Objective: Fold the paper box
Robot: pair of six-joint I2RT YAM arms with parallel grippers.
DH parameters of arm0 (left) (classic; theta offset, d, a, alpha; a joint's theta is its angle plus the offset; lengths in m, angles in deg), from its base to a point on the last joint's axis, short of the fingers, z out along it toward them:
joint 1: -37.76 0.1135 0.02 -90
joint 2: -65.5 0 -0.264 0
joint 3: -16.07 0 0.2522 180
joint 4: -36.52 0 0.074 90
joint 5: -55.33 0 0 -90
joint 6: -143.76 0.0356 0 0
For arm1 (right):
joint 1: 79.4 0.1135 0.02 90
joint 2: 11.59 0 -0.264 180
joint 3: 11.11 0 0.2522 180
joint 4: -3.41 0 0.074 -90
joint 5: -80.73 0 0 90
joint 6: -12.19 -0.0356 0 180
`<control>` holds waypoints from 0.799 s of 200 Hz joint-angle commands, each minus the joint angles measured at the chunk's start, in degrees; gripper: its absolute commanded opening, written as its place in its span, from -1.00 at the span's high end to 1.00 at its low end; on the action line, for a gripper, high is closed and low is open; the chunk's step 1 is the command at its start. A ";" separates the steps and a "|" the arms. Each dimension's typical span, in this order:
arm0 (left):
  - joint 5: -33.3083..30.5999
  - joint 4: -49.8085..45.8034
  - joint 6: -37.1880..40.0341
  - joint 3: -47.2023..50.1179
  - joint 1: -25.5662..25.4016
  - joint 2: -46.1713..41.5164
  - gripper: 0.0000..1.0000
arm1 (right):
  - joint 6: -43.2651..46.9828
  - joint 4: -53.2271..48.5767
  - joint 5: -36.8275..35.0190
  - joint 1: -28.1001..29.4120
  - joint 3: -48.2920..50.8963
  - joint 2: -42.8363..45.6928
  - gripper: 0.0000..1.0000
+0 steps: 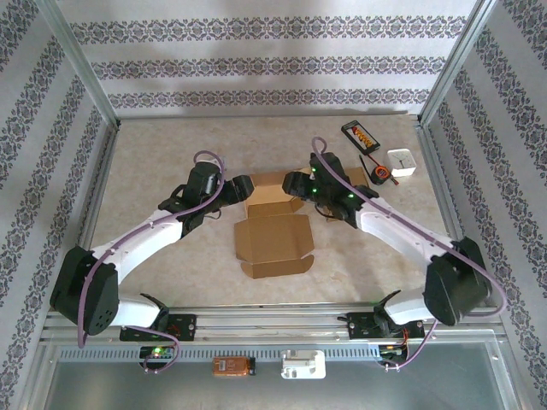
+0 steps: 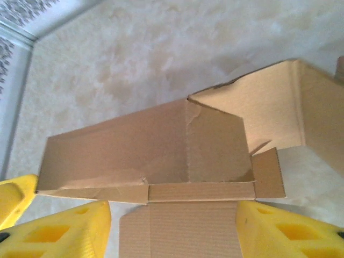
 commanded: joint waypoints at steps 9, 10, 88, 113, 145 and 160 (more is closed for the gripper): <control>-0.96 4.31 -2.51 0.46 0.82 0.26 -0.38 | 1.64 0.29 -2.43 -2.27 5.94 4.57 -0.27; -0.90 4.37 -2.53 0.43 0.83 0.28 -0.38 | 1.64 0.38 -2.35 -2.25 6.13 4.59 -0.27; 1.60 6.17 -4.74 -1.35 2.38 4.63 -0.31 | 1.03 10.20 1.24 0.04 9.53 -5.63 -0.26; 3.10 6.36 -4.96 -1.26 2.75 5.35 -0.30 | 0.29 16.79 -1.62 0.44 10.65 -9.87 -0.37; 4.37 6.02 -4.65 -1.04 3.11 5.51 -0.29 | -0.43 22.85 -4.26 0.57 11.63 -14.49 -0.59; 4.58 5.96 -4.61 -0.80 3.21 5.39 -0.29 | -0.06 26.05 -4.78 0.57 12.74 -16.04 -0.60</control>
